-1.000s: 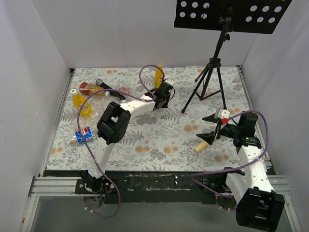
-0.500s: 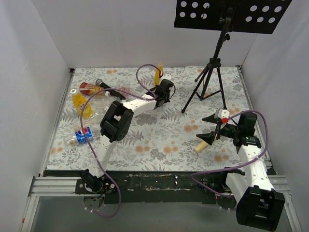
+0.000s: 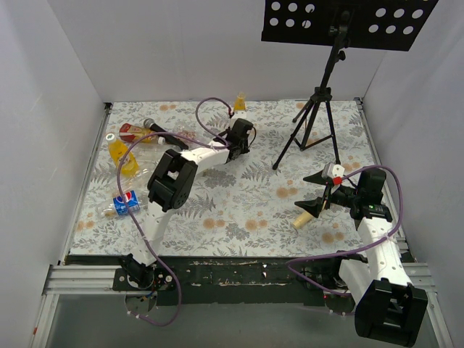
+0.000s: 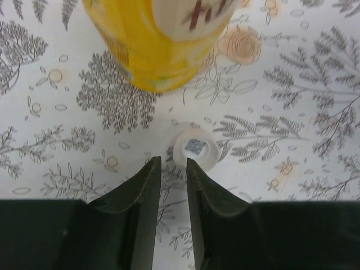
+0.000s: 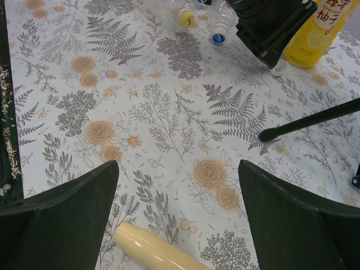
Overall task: Unscrew the bottle caps
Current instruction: Move the bottle cap to the center of the board, then move the plastic bottle to the center of the board.
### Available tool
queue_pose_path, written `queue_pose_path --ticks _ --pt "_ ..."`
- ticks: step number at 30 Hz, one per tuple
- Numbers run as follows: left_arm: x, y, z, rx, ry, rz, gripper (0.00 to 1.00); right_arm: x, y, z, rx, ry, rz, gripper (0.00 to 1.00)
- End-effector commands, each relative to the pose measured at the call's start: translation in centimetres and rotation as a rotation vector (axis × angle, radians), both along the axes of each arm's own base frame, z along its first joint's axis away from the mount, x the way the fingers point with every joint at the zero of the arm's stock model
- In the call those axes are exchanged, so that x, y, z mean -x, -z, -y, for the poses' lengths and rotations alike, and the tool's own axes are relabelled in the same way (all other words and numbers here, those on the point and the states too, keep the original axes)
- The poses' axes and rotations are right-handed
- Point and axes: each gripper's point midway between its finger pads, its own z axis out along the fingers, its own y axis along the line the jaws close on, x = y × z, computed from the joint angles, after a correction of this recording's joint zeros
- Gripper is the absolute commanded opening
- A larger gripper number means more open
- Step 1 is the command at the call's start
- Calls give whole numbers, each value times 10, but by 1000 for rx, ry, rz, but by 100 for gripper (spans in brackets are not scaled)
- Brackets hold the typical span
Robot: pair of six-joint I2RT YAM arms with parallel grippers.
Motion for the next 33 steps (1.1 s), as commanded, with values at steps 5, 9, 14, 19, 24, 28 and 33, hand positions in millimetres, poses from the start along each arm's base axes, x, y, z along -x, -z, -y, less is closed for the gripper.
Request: queue_pose_path --ticks 5,9,14,19,24,28,33 --pt "41 -84 -4 97 116 47 35 -2 -10 0 0 -13 38 95" --pt "73 -109 -18 64 223 66 60 0 -10 0 -3 -17 41 95" --pt "117 -104 -63 -131 308 -1 85 0 -11 0 -2 -18 47 95" --pt "146 -85 -146 -471 219 -60 91 1 -12 -1 -5 -22 49 95" --pt "151 -94 -196 -620 182 -1 93 2 -11 -1 -11 -26 42 95" --pt "153 -90 -206 -676 270 23 93 1 -10 -1 -8 -24 41 95" --pt "147 -67 -222 -708 285 -40 93 2 -9 -1 -8 -24 40 95"
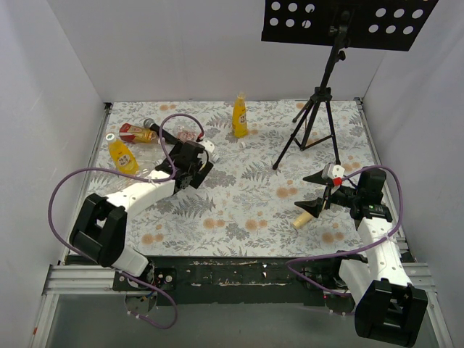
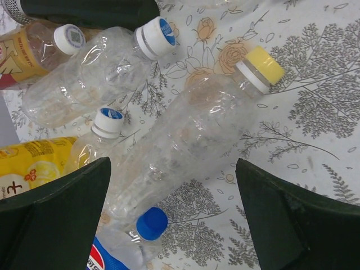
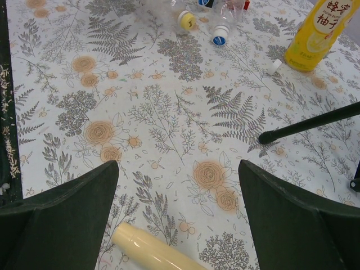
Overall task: Unscrew the bottle caps
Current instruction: Move the plastic bottle to the center of the board.
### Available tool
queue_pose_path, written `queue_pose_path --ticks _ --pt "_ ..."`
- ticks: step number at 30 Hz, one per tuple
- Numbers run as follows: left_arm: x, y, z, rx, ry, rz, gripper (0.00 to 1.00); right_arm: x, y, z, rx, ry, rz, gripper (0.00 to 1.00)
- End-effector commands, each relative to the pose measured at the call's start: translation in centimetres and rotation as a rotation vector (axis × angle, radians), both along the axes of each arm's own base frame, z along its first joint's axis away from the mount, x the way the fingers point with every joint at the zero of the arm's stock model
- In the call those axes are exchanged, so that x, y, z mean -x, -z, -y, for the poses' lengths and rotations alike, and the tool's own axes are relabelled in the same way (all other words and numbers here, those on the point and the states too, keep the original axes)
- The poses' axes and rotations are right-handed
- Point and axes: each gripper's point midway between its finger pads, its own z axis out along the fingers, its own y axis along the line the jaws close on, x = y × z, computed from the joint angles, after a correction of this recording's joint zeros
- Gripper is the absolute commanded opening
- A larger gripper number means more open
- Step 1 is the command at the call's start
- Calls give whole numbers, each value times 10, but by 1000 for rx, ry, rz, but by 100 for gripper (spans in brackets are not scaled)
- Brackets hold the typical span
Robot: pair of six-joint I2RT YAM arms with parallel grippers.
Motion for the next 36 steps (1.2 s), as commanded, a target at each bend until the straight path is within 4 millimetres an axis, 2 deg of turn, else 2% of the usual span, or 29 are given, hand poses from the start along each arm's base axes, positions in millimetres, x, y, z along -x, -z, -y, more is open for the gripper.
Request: queue_pose_path --ticks 1,8,12,16,20,24,29,36 --pt "-15 -1 -10 -35 22 13 93 1 -8 -1 -8 -15 26 95" --pt "-25 21 -2 -13 50 -65 89 1 -8 -1 -8 -14 24 95" --pt "-25 34 4 17 73 -120 78 1 -8 -1 -9 -15 25 95" --pt "-24 45 14 52 91 -166 73 1 -7 -1 -9 -14 22 95" --pt "-22 50 28 114 115 -211 66 0 -8 0 -9 -14 23 95" --pt "-18 48 47 213 134 -255 55 0 -8 0 -8 -14 26 95" --pt "-1 45 76 374 157 -349 55 0 -8 0 -8 -14 27 95" --pt "53 42 119 439 255 -426 59 0 -8 0 -8 -14 24 95"
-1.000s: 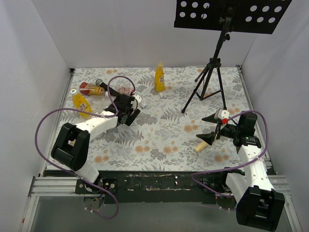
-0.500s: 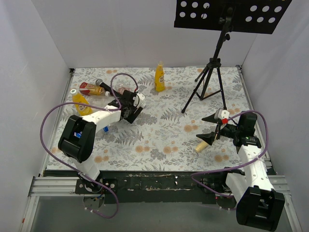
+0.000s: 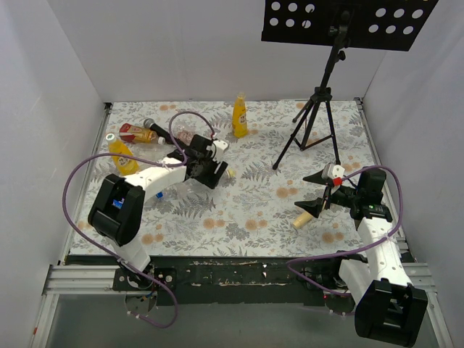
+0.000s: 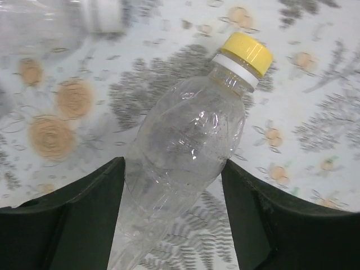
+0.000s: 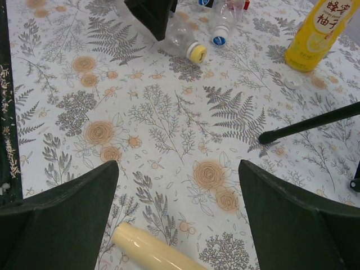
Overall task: Unscrew the bottle caps
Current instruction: Move the plastic bottle to the center of the board, then pick up the plastic bottle at the center of the board.
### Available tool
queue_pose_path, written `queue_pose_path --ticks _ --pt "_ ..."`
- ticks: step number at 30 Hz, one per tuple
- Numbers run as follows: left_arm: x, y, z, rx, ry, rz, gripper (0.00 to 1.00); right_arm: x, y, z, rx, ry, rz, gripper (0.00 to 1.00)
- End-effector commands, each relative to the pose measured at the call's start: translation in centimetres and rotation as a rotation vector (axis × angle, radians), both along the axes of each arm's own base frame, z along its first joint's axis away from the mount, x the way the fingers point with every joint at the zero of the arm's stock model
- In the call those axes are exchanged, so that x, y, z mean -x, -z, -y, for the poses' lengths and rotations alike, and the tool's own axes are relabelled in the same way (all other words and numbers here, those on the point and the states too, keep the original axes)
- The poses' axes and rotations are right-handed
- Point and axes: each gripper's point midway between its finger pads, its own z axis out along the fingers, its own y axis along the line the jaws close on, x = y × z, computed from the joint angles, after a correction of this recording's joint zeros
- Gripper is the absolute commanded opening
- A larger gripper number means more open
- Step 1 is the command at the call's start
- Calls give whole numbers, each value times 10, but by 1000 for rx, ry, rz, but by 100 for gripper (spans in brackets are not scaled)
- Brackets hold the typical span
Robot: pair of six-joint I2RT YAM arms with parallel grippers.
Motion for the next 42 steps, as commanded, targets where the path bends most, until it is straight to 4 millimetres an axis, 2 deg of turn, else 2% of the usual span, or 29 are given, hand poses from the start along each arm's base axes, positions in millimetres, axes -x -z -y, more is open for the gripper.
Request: queue_pose_path --ticks 1,3,6,9,10,13,22,25,28,31,33,34,39,41,42 --pt "58 -3 42 77 97 -100 60 0 -8 0 -8 -14 24 95" --pt "74 2 52 55 123 -112 62 0 -8 0 -7 -12 26 95" --pt "90 13 57 23 127 -127 66 0 -7 0 -6 -10 26 95" --pt "98 20 56 -9 136 -120 83 0 -8 0 -6 -13 27 95" --pt "101 22 55 -20 142 -119 98 0 -8 0 -8 -14 26 95" --pt "107 21 57 -30 191 -100 98 1 -8 -1 -8 -15 28 95" --pt "110 30 40 -146 271 -53 98 1 -9 -1 -7 -15 32 95" --pt "112 33 38 -163 270 -53 87 1 -8 0 -7 -14 29 95" --pt "114 31 40 -163 274 -44 69 1 -8 0 -6 -12 29 95" --pt "116 23 46 -133 279 -22 33 0 -8 0 -5 -11 29 95" --pt "118 17 53 -97 293 -7 22 1 -8 0 -6 -12 30 95" --pt "117 12 57 -73 300 8 19 1 -8 0 -6 -12 30 95" --pt "126 -16 84 70 376 60 17 3 -18 -2 -25 -33 -2 95" --pt "132 -33 101 145 422 105 17 2 -27 -3 -30 -50 -50 94" --pt "136 -40 109 177 446 126 17 6 -29 -4 -37 -56 -127 94"
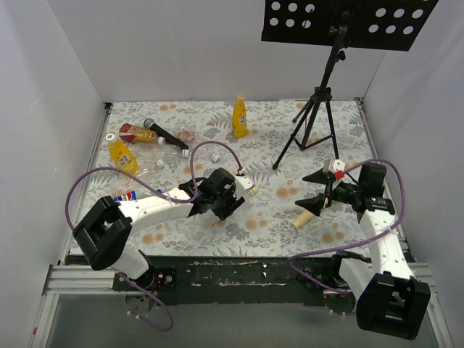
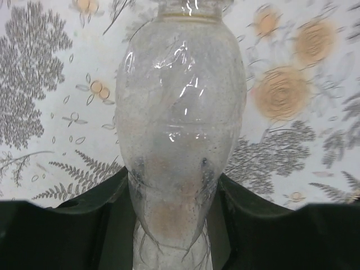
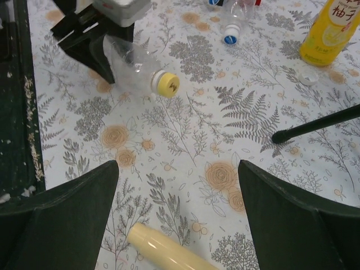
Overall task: Unscrew the bottle caps
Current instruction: Pick up the plastic bottle at the center of the board, then unscrew the bottle cap from the plastic bottle.
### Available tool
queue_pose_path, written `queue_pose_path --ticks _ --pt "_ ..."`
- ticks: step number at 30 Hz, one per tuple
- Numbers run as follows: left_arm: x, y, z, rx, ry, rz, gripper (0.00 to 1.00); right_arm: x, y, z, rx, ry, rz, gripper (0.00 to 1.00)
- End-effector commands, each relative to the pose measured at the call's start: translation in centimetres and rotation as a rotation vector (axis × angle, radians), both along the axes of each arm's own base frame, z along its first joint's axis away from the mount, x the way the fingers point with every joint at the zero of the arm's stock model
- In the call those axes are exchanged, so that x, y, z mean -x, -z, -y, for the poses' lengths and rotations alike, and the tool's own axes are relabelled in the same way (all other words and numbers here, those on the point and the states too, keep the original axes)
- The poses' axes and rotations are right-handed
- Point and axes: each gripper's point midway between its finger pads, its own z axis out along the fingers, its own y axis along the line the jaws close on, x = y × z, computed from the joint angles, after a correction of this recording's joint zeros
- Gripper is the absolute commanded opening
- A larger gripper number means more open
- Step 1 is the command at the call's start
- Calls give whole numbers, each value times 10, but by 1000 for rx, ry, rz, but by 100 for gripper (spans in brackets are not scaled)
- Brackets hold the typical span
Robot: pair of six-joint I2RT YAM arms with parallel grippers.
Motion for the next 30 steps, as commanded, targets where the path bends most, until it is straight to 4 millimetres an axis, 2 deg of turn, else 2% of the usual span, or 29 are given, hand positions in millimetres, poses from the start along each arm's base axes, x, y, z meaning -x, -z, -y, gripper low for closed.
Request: queue_pose_path --ticks 1,4,6,8,9,13,16,23,30 --pt "11 -57 48 247 125 112 17 4 -30 -2 -24 -44 -137 93" --pt "23 -69 69 304 187 149 17 12 -40 -7 -30 -84 -327 89" --pt "27 -70 80 308 209 172 15 18 -45 -13 -16 -126 -432 86" --pt "29 -70 89 308 217 185 7 20 -39 -14 -10 -137 -558 82" --pt "30 -70 92 307 212 193 0 21 -36 -15 -13 -137 -616 79" --pt "37 -69 104 320 230 206 0 24 -18 -15 15 -140 -757 77" --pt "38 -68 107 313 220 222 0 26 -2 -18 63 -141 -795 79" --pt "43 -66 113 317 229 223 0 25 7 -32 117 -153 -814 79" --pt "40 -67 113 319 215 239 0 30 8 -43 128 -205 -842 67"
